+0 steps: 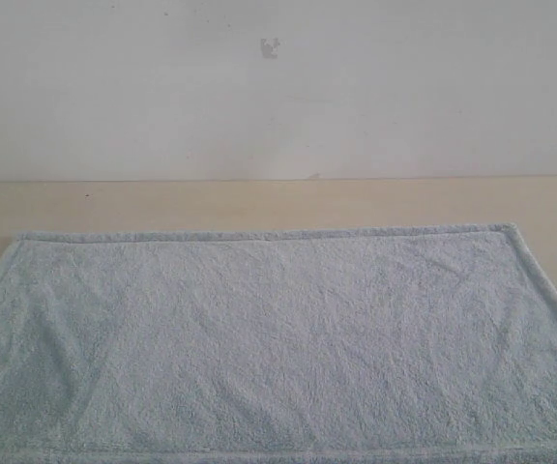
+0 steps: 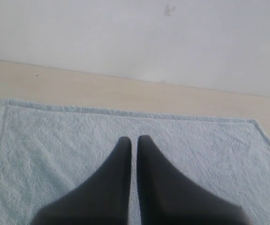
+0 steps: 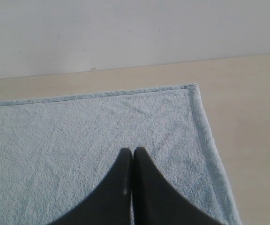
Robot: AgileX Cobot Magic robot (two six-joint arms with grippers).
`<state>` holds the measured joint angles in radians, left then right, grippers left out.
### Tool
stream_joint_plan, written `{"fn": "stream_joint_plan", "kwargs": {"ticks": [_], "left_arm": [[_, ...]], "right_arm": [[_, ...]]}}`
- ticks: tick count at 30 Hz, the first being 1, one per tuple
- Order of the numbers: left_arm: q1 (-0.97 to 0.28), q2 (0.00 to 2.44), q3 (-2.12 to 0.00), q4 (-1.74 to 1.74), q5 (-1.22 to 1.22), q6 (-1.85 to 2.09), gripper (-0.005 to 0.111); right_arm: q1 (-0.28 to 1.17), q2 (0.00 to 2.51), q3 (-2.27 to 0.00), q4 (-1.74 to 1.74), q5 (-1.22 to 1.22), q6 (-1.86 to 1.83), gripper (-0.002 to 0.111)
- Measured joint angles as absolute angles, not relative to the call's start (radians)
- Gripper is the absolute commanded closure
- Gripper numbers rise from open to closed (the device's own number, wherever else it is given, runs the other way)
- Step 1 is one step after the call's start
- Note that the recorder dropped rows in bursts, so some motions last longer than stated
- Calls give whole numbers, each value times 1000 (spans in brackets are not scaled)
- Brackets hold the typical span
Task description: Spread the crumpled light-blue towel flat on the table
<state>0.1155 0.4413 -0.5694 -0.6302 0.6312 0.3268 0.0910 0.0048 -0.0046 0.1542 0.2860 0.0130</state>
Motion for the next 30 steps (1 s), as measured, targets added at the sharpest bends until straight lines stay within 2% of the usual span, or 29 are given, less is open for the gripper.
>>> {"fn": "stream_joint_plan", "kwargs": {"ticks": [16,30], "left_arm": [[116,21,-199,-465,333,267,103],[116,3,-6,-193,178,0,103]], "right_arm": [[91,5,-5,154,286,15,108],[91,5,0,154,286,15,108]]}}
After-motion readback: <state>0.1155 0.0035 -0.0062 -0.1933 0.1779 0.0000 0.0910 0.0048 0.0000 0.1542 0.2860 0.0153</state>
